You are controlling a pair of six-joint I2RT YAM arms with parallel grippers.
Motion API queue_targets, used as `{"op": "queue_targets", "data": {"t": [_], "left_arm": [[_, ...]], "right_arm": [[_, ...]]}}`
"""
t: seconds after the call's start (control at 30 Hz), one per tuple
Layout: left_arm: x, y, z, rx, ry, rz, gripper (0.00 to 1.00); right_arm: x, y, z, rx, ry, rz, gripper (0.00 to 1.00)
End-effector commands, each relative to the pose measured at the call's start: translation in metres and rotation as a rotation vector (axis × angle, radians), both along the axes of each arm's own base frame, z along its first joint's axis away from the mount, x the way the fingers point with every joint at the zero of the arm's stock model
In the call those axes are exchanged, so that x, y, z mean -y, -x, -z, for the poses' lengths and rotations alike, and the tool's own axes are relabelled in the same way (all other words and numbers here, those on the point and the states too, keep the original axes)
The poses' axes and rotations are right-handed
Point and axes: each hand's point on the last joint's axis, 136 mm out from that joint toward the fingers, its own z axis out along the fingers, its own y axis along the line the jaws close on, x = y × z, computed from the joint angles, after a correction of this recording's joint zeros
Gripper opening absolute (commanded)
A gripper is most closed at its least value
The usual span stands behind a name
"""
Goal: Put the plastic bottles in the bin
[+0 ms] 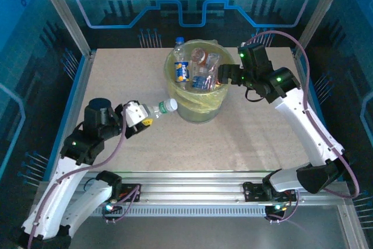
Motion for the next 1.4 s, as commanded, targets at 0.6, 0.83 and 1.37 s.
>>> {"op": "queue_targets", "data": {"t": [0.6, 0.83, 1.37], "left_arm": [[0.105, -0.111, -0.106, 0.124, 0.167, 0.228, 0.34], [0.116, -0.123, -0.089, 0.043, 0.142, 0.254, 0.36], [0.132, -0.124, -0.041, -0.233, 0.134, 0.238, 0.56]], "right_arm": [[-0.024, -0.086, -0.041, 0.066, 0.031, -0.029, 1.00], [-0.014, -0.099, -0.005, -0.040, 0.057, 0.006, 1.00], [-0.002, -0.089, 0.000, -0.045, 0.020, 0.007, 1.00]]}}
